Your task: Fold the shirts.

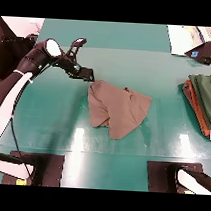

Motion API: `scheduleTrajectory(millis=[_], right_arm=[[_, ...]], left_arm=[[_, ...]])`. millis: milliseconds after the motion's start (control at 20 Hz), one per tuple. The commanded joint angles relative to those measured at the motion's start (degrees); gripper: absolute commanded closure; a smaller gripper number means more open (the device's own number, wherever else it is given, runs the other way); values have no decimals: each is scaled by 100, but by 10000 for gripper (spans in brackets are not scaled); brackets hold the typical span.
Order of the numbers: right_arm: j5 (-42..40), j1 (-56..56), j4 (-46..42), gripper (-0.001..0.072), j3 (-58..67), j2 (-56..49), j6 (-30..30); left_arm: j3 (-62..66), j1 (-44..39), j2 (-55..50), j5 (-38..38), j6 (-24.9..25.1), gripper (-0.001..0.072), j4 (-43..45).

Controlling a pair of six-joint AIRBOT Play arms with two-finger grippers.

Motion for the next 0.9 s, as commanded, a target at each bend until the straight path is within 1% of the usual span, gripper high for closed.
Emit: scheduleTrajectory(millis=[0, 50, 150, 200, 350, 400, 500, 550, 600, 700, 750, 800, 850], right_arm=[[-7, 4, 9, 691, -420, 0, 68], [-13, 4, 9, 691, -520, 0, 94], [-28, 4, 7, 691, -726, 0, 105], [-31, 7, 7, 692, -798, 0, 105], [-22, 4, 4, 691, -1003, 0, 105], [0, 4, 4, 691, -1097, 0, 105], [122, 4, 2, 691, -1384, 0, 105], [181, 2, -2, 691, -1572, 0, 103], [210, 4, -4, 691, -1827, 0, 103], [120, 4, -7, 689, -2465, 0, 103], [-11, 4, -2, 650, -2837, 0, 103], [-181, 4, 4, 371, -3259, -2, 105], [-372, 4, 7, 173, -3637, -4, 109]], left_arm=[[2, 313, -654, 232, 229, -3, -256], [2, 308, -772, 310, 393, -3, -461], [4, 271, -1005, 437, 857, -3, -1257], [2, 232, -1088, 509, 986, -3, -1528], [7, 74, -1147, 826, 1005, -1, -1624], [7, 13, -1147, 951, 1005, 170, -1633], [9, -22, -1147, 1086, 1003, 664, -1657], [31, -17, -1145, 1058, 986, 683, -1663], [83, 26, -1141, 933, 988, 684, -1652], [328, 116, -1139, 494, 990, 684, -1521], [474, 157, -1139, 278, 988, 684, -1414], [627, 157, -1137, 79, 988, 684, -1338], [743, 157, -1117, -61, 988, 684, -1259]])
